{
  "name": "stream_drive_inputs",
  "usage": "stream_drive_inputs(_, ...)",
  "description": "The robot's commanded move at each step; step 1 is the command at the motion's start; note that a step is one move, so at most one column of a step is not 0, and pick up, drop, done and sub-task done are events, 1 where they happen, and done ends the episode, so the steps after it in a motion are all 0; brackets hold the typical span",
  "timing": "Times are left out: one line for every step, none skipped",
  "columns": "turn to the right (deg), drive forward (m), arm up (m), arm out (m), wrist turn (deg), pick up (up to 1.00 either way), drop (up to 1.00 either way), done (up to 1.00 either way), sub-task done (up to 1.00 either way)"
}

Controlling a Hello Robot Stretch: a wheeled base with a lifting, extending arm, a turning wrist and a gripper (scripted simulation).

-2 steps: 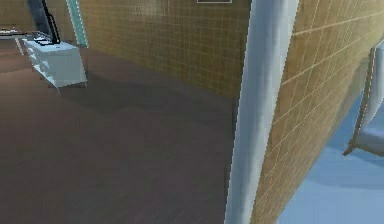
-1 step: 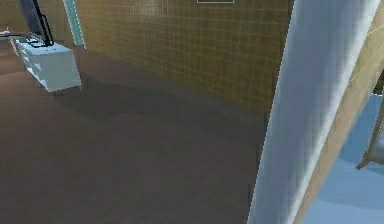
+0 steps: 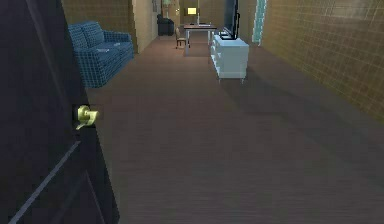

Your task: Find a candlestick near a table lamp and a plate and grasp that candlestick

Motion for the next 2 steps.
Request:
stream_drive_inputs(-6.0, 0.00, 0.00, 0.00, 0.0, 0.00, 0.00, 0.00, 0.00)
stream_drive_inputs(0.0, 1.00, 0.00, 0.00, 0.0, 0.00, 0.00, 0.00, 0.00)
